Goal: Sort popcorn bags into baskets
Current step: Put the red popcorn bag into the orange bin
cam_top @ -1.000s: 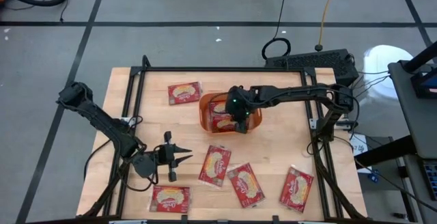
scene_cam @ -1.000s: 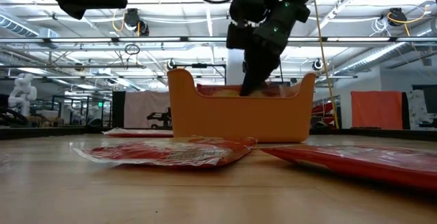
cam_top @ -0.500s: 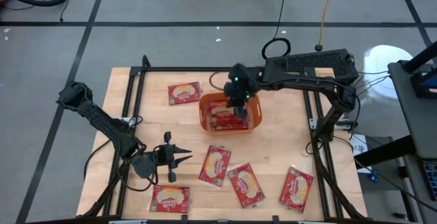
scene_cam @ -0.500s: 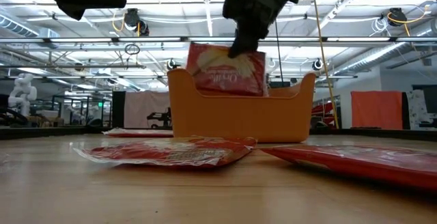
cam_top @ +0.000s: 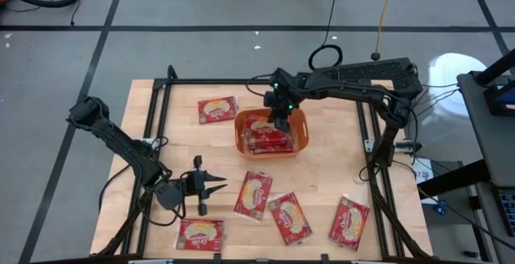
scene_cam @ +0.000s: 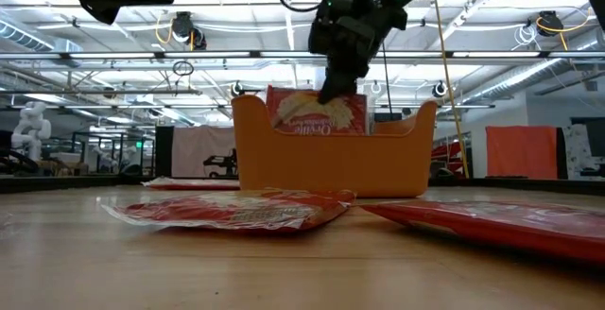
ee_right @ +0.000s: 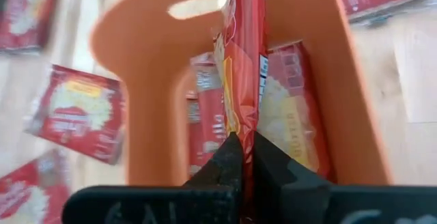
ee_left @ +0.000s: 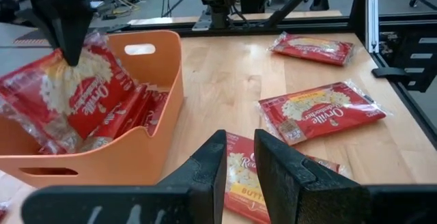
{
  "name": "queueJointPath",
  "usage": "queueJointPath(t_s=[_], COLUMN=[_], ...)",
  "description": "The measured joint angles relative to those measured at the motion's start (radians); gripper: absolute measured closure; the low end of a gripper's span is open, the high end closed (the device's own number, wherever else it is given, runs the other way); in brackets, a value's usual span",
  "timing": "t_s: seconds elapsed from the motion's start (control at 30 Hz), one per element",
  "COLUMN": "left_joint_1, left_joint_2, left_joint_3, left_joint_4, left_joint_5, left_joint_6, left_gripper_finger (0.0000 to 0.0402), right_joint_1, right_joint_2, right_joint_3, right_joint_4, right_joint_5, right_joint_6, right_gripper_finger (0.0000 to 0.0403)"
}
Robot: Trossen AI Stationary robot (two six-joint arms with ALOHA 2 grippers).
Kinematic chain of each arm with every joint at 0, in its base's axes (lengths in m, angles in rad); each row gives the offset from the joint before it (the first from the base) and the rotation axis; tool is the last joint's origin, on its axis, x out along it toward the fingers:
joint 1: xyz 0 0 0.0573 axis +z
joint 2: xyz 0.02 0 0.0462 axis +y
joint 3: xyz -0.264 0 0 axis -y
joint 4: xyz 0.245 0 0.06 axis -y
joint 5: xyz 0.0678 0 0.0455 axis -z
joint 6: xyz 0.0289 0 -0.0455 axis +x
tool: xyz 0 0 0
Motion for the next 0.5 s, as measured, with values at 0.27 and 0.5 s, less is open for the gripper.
queueJointPath(t_s=[0.27,0.5], left_joint_1=[0.0,0.0], left_joint_2=[0.0,0.0], left_joint_3=[0.0,0.0], left_joint_4=[0.0,-0.001], left_joint_5=[0.054,0.054], left_joint_6=[0.0,-0.018], left_gripper_finger=[0.0321,0.0321], right_joint_1=[0.019,0.032], right_joint_2=[0.005,0.001], right_joint_3=[0.0,0.0], right_joint_4=[0.062,0.103], right_joint_5=[0.153,0.214], right_joint_6=[-0.07,-0.07], right_gripper_finger=[0.0347,0.0267])
